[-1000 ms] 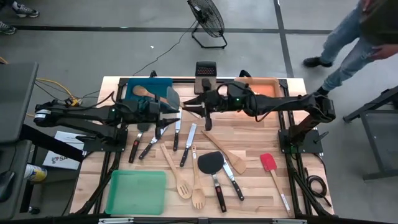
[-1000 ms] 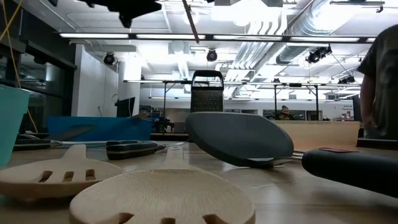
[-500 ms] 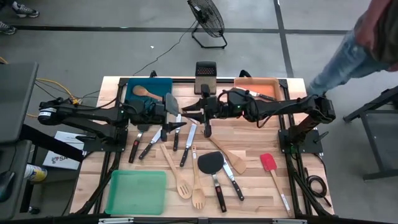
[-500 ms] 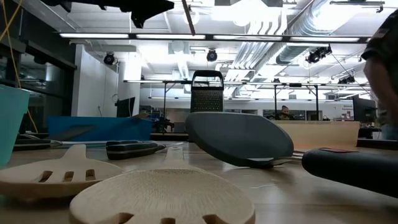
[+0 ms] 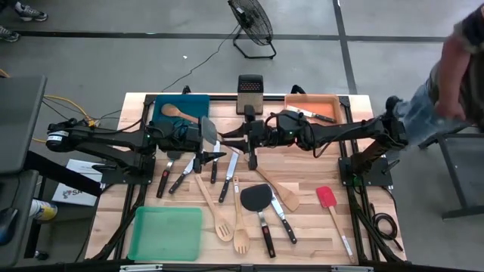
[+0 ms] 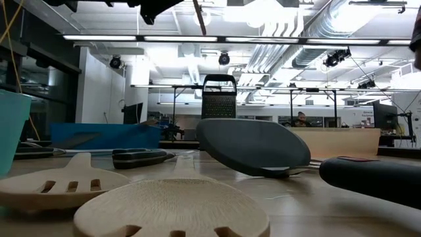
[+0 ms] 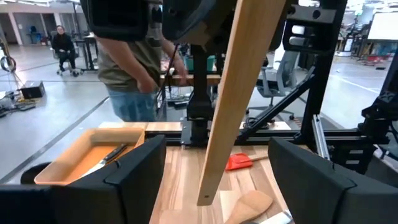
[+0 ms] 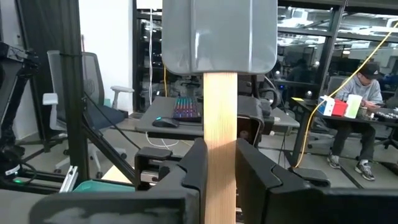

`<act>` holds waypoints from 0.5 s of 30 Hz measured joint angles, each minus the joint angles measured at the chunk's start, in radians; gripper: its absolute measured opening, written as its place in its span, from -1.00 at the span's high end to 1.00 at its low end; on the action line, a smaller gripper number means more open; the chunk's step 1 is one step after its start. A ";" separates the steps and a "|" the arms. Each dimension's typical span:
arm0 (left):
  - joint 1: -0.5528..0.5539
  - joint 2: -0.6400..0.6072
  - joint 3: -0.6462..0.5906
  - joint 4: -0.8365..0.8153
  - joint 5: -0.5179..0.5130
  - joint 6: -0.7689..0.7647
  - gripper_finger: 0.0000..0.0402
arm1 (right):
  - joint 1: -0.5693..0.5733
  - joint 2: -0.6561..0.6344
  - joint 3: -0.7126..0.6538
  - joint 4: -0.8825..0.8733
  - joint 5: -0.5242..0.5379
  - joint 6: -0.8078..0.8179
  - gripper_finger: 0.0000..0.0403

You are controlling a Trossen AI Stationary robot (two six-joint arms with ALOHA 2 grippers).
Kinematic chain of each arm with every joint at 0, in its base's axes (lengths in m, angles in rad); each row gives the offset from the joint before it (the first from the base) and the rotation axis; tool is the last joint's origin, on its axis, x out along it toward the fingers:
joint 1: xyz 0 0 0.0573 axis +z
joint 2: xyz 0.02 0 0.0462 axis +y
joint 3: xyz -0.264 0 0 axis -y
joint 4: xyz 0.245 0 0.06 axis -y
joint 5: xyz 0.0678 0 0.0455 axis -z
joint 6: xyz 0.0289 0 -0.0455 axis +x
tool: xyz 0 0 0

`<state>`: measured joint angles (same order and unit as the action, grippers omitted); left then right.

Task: Pick & Place Kitchen Items
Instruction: Put the grey spatula into the green bin

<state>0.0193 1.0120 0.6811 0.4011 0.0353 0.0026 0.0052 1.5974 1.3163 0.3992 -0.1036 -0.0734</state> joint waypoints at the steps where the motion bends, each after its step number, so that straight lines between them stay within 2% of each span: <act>1: 0.000 0.000 0.000 -0.001 0.000 0.000 -0.40 | 0.003 0.000 0.000 0.000 0.000 -0.001 0.77; 11: 0.000 0.000 0.000 -0.002 0.000 0.016 -0.40 | 0.015 0.000 0.000 0.006 0.026 -0.009 0.77; 15: 0.000 0.001 0.000 0.000 0.000 0.017 -0.40 | 0.015 0.016 -0.001 0.075 0.024 -0.009 0.77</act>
<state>0.0193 1.0126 0.6811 0.4015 0.0349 0.0196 0.0200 1.6137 1.3154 0.4743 -0.0793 -0.0826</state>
